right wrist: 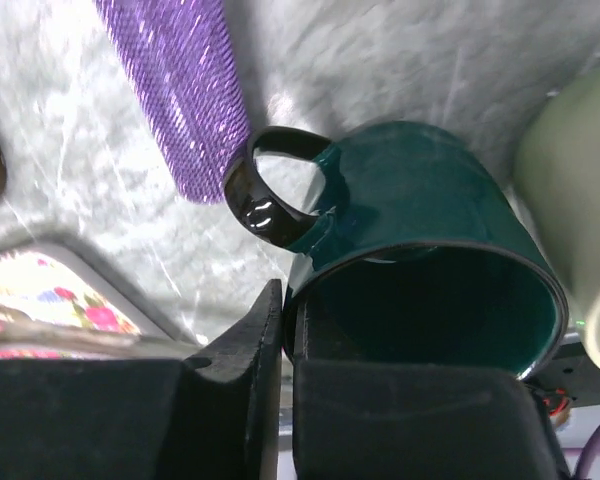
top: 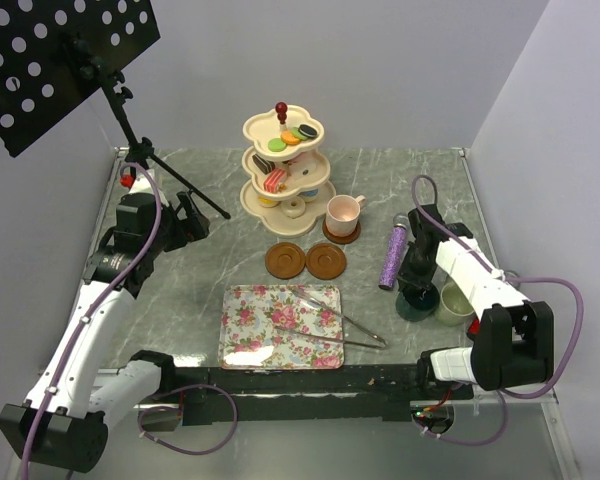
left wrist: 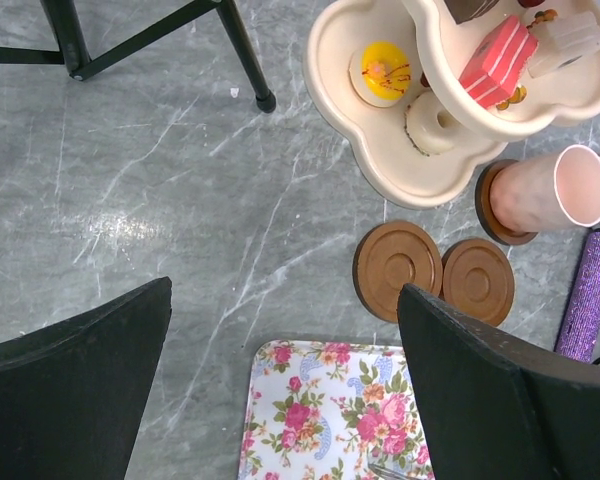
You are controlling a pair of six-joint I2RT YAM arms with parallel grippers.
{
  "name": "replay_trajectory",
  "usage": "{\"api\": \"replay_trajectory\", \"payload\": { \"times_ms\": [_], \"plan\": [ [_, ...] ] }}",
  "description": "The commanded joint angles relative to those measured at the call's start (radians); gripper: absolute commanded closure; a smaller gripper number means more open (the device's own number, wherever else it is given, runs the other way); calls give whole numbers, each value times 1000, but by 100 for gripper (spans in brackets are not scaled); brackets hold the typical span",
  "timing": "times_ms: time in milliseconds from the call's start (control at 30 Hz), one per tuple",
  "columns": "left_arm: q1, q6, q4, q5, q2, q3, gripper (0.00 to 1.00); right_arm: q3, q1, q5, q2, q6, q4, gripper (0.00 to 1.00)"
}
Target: Serve the afternoon tea
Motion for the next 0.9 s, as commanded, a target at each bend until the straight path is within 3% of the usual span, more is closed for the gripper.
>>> {"api": "replay_trajectory", "payload": {
  "times_ms": [0,233,500,567,633,733,867],
  "plan": [
    [-3,17,16,-20,-19,-3,0,52,7,108,-27,150,74,100],
    [-2,19,5,-37,-28,-3,0,64,4,230,-31,406,150,100],
    [-3,20,8,-40,-26,0,0,107,-4,181,90,552,244,98],
    [-3,22,5,-43,-25,2,0,118,-5,169,105,572,259,89],
    [-3,22,3,-43,-25,2,0,136,-7,164,108,575,261,60],
    [-3,19,6,-40,-26,-2,0,164,-7,175,95,535,249,41],
    [-3,19,8,-42,-25,-6,0,202,-8,173,26,355,232,35]
  ]
}}
